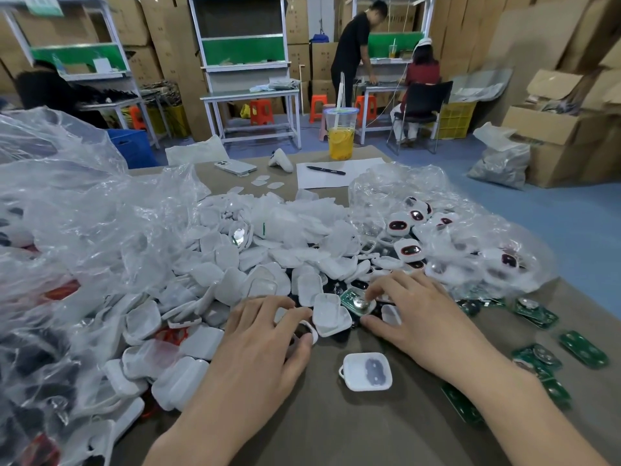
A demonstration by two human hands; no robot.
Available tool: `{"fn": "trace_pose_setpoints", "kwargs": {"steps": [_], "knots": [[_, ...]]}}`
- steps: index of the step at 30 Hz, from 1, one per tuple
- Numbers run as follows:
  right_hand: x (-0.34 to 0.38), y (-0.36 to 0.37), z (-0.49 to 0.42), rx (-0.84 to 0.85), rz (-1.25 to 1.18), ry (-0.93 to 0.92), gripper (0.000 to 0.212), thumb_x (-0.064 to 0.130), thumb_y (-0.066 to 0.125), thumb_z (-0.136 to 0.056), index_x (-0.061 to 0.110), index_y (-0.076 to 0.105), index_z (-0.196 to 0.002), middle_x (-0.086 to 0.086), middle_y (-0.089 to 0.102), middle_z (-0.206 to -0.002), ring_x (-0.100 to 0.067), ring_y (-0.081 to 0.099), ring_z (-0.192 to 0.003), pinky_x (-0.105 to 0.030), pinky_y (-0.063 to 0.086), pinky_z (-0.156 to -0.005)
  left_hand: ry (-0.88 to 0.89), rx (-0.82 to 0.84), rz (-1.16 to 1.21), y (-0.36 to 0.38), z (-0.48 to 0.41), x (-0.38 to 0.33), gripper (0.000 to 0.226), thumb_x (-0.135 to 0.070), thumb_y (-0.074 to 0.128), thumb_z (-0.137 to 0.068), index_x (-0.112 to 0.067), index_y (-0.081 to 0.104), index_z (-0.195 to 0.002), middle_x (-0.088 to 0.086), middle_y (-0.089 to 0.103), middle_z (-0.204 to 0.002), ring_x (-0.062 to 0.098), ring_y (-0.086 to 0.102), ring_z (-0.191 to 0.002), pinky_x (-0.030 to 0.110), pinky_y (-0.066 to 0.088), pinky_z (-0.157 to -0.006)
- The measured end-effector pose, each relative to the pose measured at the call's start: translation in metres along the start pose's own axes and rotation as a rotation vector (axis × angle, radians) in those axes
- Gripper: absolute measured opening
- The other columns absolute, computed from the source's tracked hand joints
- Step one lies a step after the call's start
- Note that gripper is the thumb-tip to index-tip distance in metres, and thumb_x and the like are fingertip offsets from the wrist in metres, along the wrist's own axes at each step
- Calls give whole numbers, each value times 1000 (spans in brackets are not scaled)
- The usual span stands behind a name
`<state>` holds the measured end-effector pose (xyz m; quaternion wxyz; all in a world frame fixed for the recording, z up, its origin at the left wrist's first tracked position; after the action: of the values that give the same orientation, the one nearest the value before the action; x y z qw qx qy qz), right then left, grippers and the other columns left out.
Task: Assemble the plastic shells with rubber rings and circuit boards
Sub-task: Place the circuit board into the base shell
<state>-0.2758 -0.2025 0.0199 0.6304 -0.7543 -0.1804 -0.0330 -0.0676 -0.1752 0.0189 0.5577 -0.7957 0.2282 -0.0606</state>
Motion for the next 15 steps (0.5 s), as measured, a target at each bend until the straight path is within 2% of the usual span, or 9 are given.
{"fn": "trace_pose_setpoints", "kwargs": {"steps": [5,9,11,15], "knots": [[-2,-4,-1,-73,-23,5,27,57,44,-91,39,51,-111,21,59,-110,-10,50,-108,-32,36,-100,-13,-28,14,0,-2,2,44,-46,37,-96,-26,69,-117,-6,61,-116,22,56,-112,40,45,-99],[-6,-5,-1,-123,22,32,21,51,46,-94,35,58,-98,18,60,-100,-14,54,-101,-33,38,-94,-18,-28,19,1,-3,3,44,-47,35,-96,-27,69,-117,-7,61,-115,22,56,-113,41,45,-99],[-10,-4,-1,-119,66,69,24,52,46,-95,34,62,-97,16,58,-101,-14,52,-103,-33,35,-93,-19,-33,17,1,-3,3,43,-46,36,-97,-27,69,-117,-8,61,-114,21,56,-112,41,45,-98],[-13,-2,1,-65,71,103,42,63,31,-91,38,64,-103,19,55,-111,-10,46,-109,-30,30,-98,-17,-34,20,2,-4,2,43,-45,36,-97,-27,70,-116,-7,61,-113,22,56,-111,42,45,-98]]}}
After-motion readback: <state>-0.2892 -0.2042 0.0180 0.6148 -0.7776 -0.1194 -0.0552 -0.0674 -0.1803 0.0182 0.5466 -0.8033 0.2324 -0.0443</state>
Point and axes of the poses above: each hand's wrist, its own z-axis away from the middle knuckle, its own y-axis out of the palm, x = y × z, the point moved 7 cm from there along -z, towards the middle knuckle
